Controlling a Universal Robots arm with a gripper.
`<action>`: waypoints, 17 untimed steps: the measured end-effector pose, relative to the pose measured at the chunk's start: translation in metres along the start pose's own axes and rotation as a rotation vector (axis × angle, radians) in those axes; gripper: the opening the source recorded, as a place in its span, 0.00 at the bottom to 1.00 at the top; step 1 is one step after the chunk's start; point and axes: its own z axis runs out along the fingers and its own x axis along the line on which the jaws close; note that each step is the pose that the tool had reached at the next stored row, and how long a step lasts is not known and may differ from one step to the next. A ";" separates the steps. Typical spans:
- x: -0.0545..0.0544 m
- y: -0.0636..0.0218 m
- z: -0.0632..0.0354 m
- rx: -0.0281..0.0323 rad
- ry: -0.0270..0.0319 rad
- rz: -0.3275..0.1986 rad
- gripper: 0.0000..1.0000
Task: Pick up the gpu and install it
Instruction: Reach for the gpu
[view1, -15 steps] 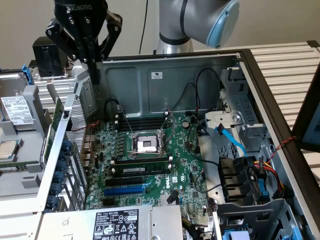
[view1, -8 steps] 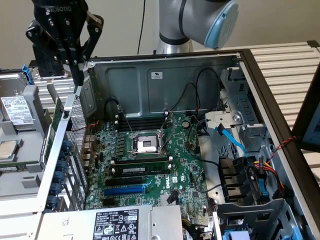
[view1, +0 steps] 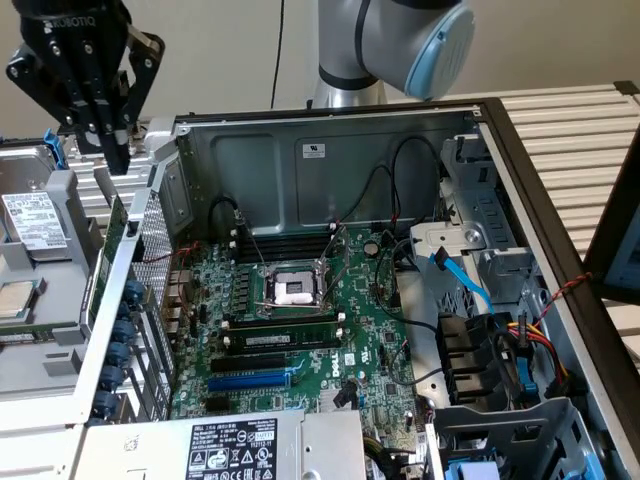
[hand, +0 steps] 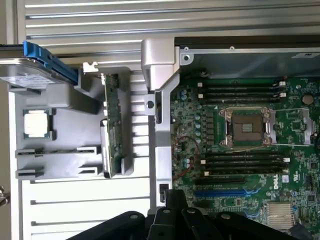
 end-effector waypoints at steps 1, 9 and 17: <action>0.005 -0.0001 0.0002 0.0000 0.0000 0.000 0.11; 0.035 0.0170 0.0041 0.0000 -0.0002 0.000 0.11; 0.072 0.0209 0.0045 0.0001 0.0000 0.000 0.11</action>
